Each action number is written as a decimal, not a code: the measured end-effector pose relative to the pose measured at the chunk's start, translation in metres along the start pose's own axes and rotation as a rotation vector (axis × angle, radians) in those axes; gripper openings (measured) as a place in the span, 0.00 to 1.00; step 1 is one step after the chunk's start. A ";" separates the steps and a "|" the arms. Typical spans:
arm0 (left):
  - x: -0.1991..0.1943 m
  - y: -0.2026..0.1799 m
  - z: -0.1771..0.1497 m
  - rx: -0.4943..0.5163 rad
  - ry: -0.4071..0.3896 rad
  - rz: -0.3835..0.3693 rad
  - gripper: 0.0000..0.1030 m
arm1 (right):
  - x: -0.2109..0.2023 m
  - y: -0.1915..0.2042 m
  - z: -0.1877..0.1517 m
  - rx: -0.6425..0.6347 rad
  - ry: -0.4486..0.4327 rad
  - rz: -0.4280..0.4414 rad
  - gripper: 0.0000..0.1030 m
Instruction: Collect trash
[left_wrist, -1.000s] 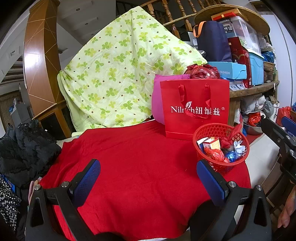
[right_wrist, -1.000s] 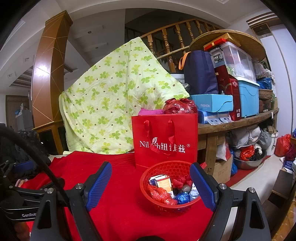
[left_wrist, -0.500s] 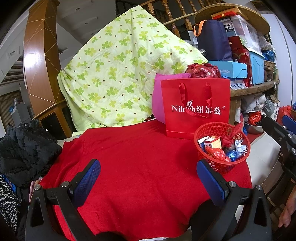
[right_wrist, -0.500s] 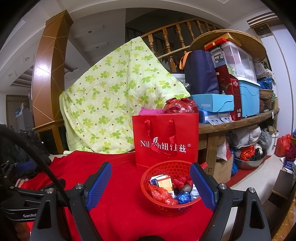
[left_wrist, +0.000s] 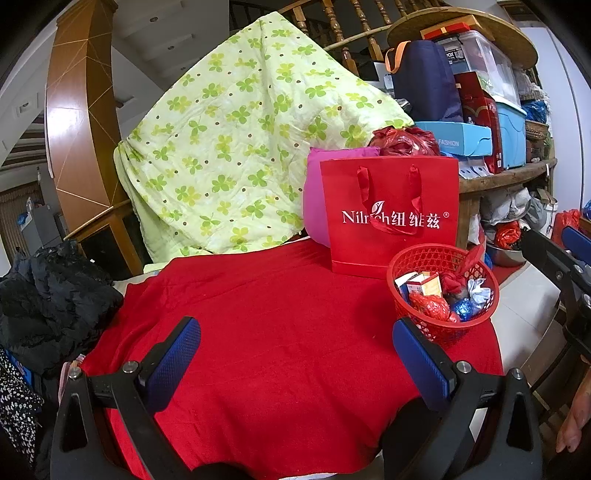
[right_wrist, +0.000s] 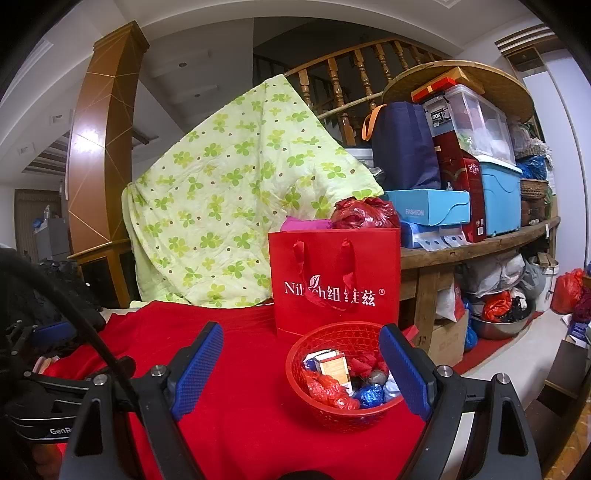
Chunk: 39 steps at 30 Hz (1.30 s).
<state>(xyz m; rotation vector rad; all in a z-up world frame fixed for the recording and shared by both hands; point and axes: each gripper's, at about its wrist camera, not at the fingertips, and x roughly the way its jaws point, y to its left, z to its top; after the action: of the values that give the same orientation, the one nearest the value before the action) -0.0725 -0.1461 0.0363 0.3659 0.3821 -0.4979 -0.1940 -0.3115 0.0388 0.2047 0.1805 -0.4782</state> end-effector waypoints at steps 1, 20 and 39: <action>0.000 0.000 0.001 0.000 0.001 -0.001 1.00 | 0.001 0.000 0.000 -0.001 0.000 0.002 0.86; 0.001 0.004 -0.002 -0.006 0.008 0.000 1.00 | 0.000 0.005 -0.001 0.004 -0.009 -0.005 0.86; 0.000 0.011 -0.004 -0.023 0.005 0.007 1.00 | -0.003 0.008 0.003 -0.023 -0.019 0.007 0.86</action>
<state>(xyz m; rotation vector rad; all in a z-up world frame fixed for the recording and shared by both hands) -0.0674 -0.1355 0.0356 0.3459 0.3914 -0.4854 -0.1924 -0.3035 0.0432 0.1786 0.1664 -0.4710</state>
